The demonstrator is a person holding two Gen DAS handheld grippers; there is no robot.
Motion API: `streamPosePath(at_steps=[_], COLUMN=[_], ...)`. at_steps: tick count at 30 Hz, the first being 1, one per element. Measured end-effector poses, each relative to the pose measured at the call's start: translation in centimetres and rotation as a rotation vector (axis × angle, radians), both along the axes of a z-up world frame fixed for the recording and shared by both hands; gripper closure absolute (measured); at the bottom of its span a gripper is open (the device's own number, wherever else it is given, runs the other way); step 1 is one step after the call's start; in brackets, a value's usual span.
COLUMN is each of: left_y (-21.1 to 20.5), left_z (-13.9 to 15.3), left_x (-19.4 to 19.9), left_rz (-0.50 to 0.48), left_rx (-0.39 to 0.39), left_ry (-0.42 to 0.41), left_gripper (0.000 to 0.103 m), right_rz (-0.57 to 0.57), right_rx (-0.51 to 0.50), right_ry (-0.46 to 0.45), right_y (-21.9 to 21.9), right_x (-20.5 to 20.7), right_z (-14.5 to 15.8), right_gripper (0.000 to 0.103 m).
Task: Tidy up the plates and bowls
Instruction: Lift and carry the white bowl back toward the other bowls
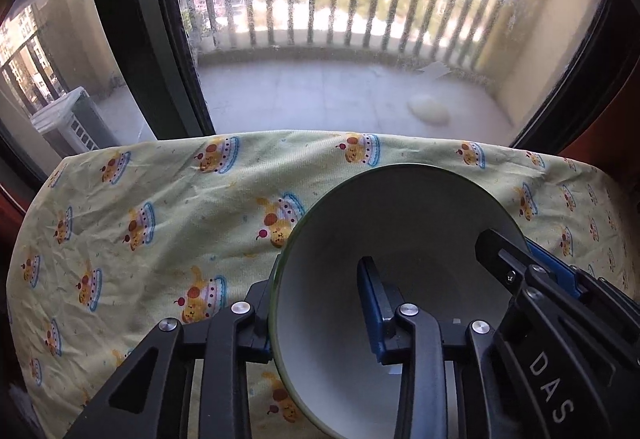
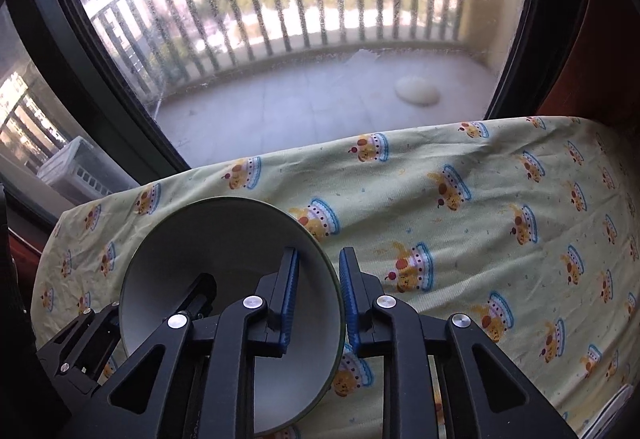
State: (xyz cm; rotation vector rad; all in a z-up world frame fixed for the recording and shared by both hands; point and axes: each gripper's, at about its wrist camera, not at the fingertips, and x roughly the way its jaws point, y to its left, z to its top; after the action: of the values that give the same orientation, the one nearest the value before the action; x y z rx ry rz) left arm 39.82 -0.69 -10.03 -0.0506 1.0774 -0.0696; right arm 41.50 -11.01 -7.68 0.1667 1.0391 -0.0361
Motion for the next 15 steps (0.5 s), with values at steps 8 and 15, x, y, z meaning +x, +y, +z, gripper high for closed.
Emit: streamPosePath(at_steps=[8,15], left_y=[0.0,0.1], left_z=[1.3,4.3], left_x=[-0.9,-2.4], left_rz=[-0.009,-0.002], left_rx=[0.000,-0.008], left_ry=[-0.009,-0.044], left_gripper=[0.070,0.070], right_rz=[0.007,0.014], right_rx=[-0.014,-0.024], right_ry=[0.013,-0.015], right_y=[0.3,0.2], right_x=[-0.8,-2.1], right_z=[1.1,3.8], right_gripper=[0.080,0.080])
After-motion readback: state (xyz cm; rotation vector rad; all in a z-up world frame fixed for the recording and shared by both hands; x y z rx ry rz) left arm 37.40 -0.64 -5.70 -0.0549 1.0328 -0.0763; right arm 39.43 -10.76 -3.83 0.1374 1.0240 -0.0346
